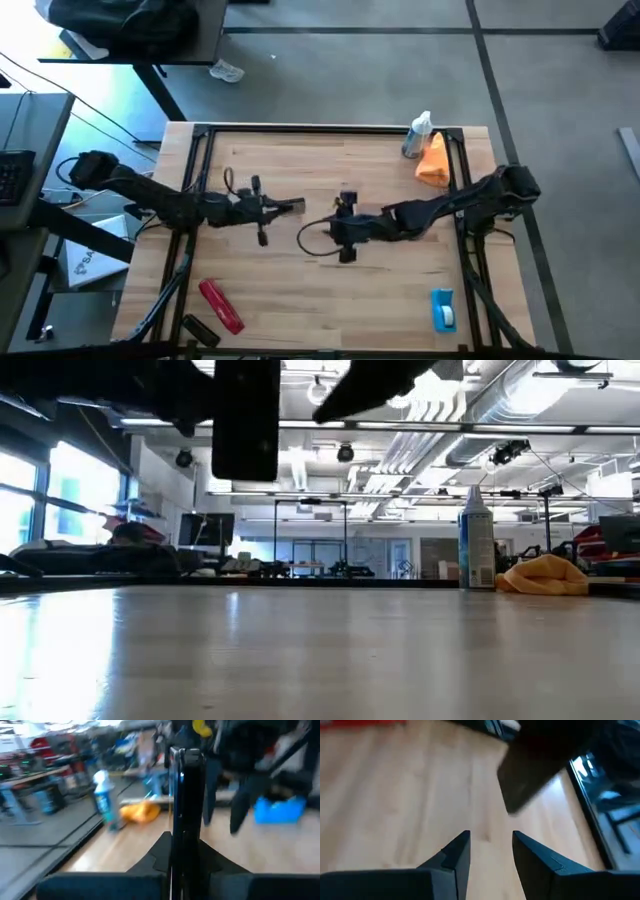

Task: Apply microfiber cloth
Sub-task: Spray the front and back of the cellphone using a spray bottle

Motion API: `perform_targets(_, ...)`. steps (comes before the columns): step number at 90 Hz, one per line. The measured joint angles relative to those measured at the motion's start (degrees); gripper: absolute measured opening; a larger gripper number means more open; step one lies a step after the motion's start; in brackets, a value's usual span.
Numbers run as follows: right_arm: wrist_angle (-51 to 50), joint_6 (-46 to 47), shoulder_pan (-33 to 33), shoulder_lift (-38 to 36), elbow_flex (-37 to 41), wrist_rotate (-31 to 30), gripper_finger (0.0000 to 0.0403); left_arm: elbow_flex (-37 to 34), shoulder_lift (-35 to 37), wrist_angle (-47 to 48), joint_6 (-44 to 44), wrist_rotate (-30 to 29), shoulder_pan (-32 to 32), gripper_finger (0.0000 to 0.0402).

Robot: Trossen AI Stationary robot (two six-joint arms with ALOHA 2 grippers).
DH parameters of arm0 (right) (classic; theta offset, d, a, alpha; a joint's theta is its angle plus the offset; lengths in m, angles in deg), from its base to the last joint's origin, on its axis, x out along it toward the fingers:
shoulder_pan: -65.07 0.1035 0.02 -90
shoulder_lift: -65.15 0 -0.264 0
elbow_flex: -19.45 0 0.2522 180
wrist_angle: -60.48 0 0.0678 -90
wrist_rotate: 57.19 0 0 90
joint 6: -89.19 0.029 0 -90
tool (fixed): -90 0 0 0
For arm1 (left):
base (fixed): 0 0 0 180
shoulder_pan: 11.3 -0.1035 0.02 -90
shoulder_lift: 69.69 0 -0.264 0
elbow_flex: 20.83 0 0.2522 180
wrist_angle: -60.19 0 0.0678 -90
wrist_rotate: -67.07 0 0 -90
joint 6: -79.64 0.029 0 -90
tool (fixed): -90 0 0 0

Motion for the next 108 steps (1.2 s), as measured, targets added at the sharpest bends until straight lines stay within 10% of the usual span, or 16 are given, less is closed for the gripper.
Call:
perform_targets(40,11.00,7.63,10.31,2.68,0.09,-14.05,0.0114,-2.33,-8.44,-18.33,-1.27,2.15,7.00,0.0010)
perform_targets(69,15.30,5.55,6.67,-0.12,0.11,-9.65,0.0115,-1.81,-18.70,-30.59,-0.80,1.91,7.49,0.0010)
perform_targets(108,21.94,8.22,0.00,0.40,0.04,10.71,0.0115,1.73,-24.68,-31.42,1.23,3.92,7.42,0.0010)
